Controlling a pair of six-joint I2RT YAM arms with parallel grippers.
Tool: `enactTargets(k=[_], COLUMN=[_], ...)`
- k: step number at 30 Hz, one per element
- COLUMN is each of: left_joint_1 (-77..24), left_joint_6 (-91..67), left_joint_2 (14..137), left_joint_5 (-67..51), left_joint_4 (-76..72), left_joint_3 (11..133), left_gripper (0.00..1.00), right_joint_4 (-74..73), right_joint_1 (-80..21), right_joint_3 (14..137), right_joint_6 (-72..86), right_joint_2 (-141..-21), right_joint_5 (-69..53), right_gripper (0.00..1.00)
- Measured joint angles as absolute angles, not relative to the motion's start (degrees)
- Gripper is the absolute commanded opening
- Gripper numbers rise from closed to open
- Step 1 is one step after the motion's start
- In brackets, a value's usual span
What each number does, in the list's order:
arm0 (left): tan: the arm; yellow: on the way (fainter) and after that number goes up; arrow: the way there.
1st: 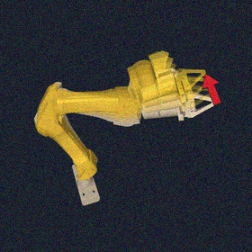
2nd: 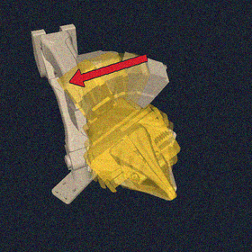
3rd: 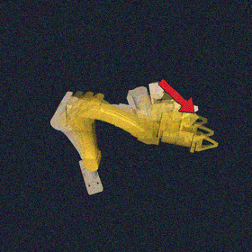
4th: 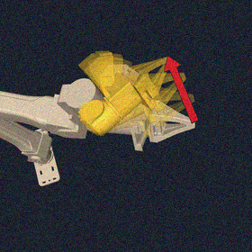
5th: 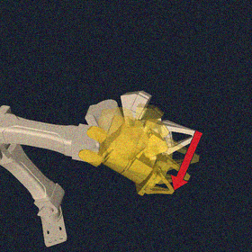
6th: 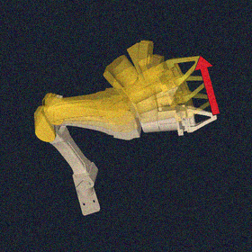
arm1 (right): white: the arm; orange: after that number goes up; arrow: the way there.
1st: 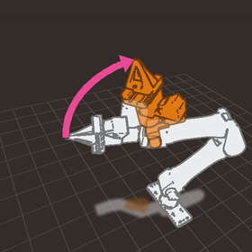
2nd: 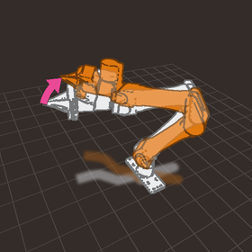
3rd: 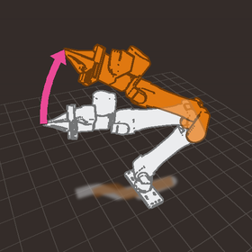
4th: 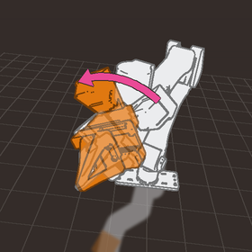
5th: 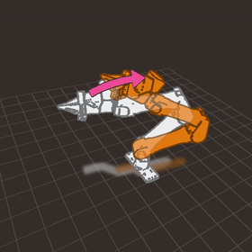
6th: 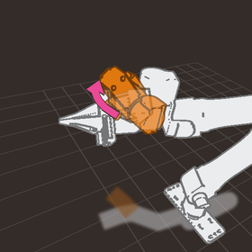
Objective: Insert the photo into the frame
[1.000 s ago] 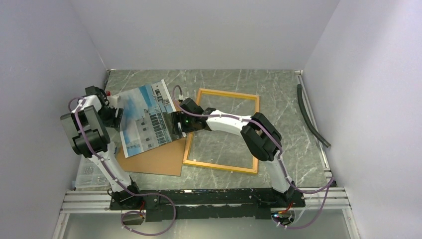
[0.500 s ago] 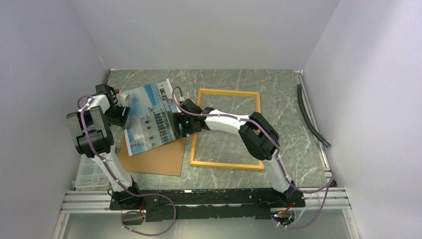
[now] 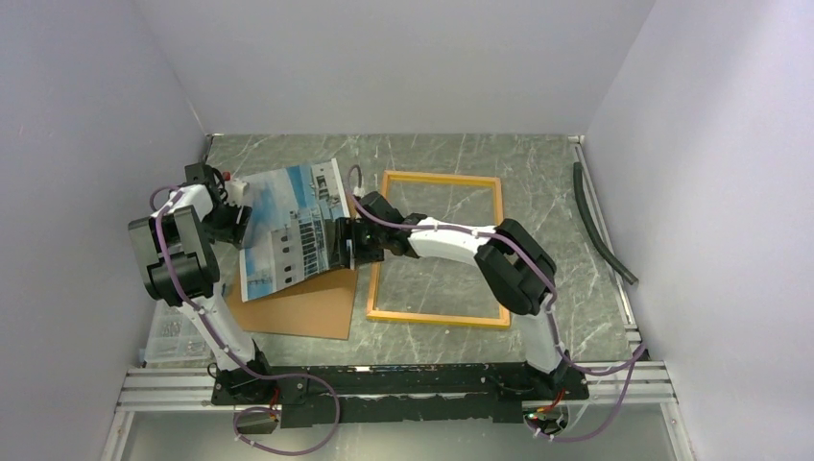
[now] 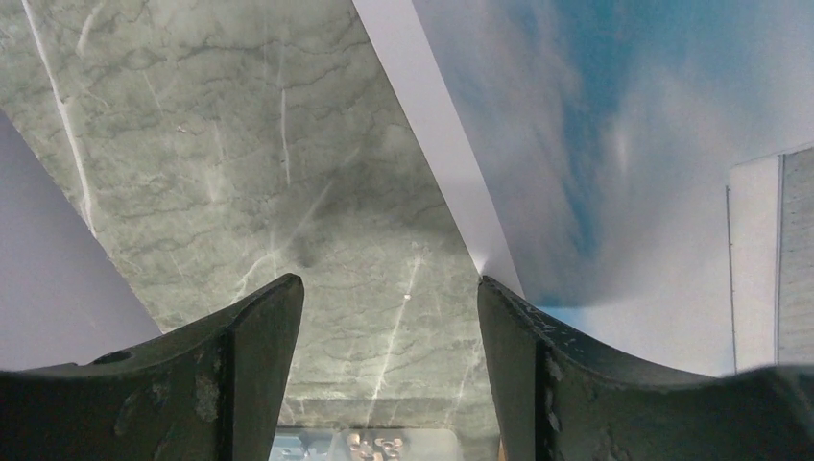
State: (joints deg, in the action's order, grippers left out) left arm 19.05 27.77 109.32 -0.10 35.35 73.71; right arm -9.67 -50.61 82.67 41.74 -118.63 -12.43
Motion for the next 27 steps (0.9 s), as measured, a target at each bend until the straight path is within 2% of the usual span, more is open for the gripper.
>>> enactTargets(k=[12,18,27], left_joint_1=[18.7,18.5,18.3], left_joint_6=[27.8,27.8,27.8], left_joint_2=[109.0,108.9,108.7], left_joint_5=[-0.1,-0.1,-0.1], left_joint_4=[34.9,34.8,34.7], left_joint_3=[73.2,73.1,72.9], left_gripper=[0.71,0.71,0.71], right_joint_4=[15.9,23.3,25.3], right_joint_1=[-46.9,-45.7,-45.4], right_joint_3=[68.7,65.7,65.7], right_joint_6=[53.5,58.3,59.3], right_joint_2=[-112.7,-112.7,-112.7], right_joint_5=[-23.0,-25.7,-26.1], right_gripper=[0.76,0.73,0.55])
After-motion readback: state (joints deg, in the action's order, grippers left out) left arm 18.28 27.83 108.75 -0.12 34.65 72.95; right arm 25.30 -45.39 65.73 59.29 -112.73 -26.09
